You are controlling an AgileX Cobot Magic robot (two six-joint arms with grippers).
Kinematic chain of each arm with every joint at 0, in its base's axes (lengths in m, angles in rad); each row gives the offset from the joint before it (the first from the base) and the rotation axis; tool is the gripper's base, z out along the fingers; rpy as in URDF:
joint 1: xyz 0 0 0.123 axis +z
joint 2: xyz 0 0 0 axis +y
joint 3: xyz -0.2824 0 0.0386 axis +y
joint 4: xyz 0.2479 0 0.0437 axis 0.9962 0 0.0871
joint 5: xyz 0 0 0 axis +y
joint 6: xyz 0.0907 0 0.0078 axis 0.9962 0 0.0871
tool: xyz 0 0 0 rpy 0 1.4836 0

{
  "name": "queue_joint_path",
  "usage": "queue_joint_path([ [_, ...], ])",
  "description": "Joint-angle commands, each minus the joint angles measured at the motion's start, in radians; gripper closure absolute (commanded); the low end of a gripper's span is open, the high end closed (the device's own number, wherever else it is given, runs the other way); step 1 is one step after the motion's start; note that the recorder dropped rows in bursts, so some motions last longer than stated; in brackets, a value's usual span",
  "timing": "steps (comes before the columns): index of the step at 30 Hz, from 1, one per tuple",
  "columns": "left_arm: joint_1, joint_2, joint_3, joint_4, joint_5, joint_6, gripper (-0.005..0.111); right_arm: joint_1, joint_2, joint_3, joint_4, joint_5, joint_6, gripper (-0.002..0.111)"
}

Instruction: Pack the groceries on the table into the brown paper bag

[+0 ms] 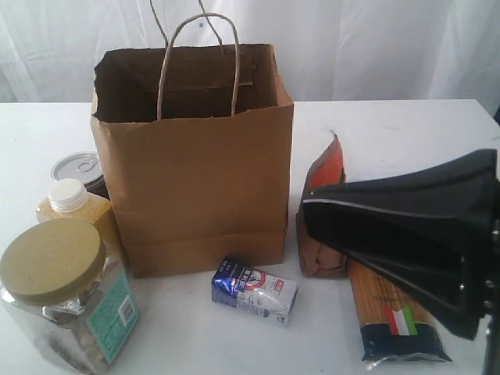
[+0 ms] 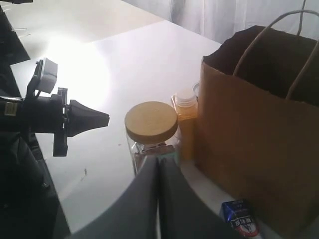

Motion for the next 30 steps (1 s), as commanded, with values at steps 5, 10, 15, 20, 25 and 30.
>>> queue_joint_path([
  [5,0.004,-0.005,0.003,-0.006,-0.001,-0.008,0.107,0.0,-0.006,0.003,-0.015,0.021,-0.003,0.108],
  [10,0.004,-0.005,0.003,-0.006,-0.001,-0.008,0.107,-0.059,-0.039,0.003,-0.052,-0.052,-0.003,0.108],
  [15,0.004,-0.005,0.003,-0.006,-0.001,-0.008,0.107,-0.495,-0.079,0.03,0.057,-0.213,-0.003,0.108],
  [20,0.004,-0.005,0.003,-0.006,-0.001,-0.008,0.107,-0.783,-0.232,0.195,0.116,-0.246,-0.006,0.108],
  [25,0.004,-0.005,0.003,-0.006,-0.001,-0.008,0.107,-0.903,-0.469,0.333,0.211,-0.24,-0.006,0.108],
  [30,0.004,-0.005,0.003,-0.006,-0.001,-0.008,0.107,-0.951,-0.668,0.48,0.247,-0.202,-0.006,0.108],
])
